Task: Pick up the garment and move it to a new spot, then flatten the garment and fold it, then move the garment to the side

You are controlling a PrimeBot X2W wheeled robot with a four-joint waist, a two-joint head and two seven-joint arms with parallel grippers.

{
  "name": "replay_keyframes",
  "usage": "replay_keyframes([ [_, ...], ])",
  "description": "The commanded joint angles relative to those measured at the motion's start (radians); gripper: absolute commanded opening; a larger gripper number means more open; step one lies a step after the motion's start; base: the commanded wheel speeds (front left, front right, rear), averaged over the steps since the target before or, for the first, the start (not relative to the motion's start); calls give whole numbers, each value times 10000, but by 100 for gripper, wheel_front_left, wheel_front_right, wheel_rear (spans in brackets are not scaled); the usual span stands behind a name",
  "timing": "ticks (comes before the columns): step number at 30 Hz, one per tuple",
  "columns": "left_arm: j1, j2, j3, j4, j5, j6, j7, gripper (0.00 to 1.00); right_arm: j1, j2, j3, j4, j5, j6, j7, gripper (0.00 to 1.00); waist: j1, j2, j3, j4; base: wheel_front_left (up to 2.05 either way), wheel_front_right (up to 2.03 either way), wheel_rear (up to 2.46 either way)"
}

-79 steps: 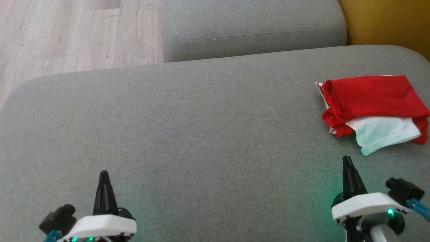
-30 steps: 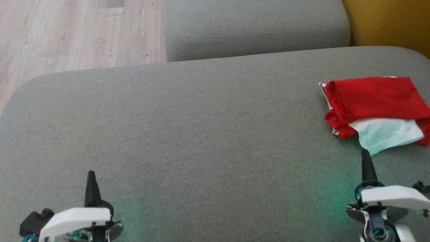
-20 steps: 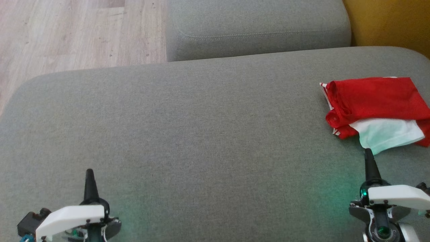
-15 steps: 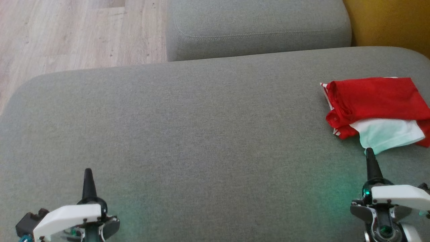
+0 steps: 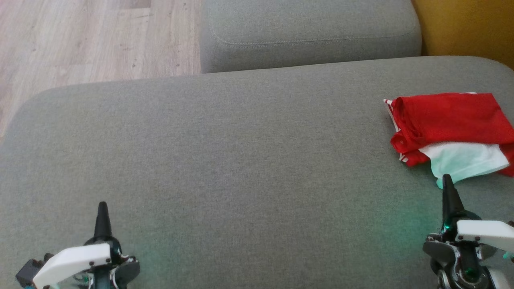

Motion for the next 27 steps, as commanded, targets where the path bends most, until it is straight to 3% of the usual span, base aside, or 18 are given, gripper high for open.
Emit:
replay_keyframes([
  [1, -606, 69, 389, -361, -276, -111, 114, 0, -542, -48, 114, -449, 346, -7, 111, 0, 0, -1, 0, 4, 0, 0, 0],
  [16, -712, 77, 654, -368, -1616, -245, 524, 0, -567, -49, -82, -671, 1867, -7, 510, 0, 0, -1, 4, 41, 0, 0, 0],
  [27, -712, 77, 654, -369, -1616, -245, 524, 0, -567, -49, -82, -671, 1867, -7, 510, 0, 0, -1, 4, 41, 0, 0, 0],
])
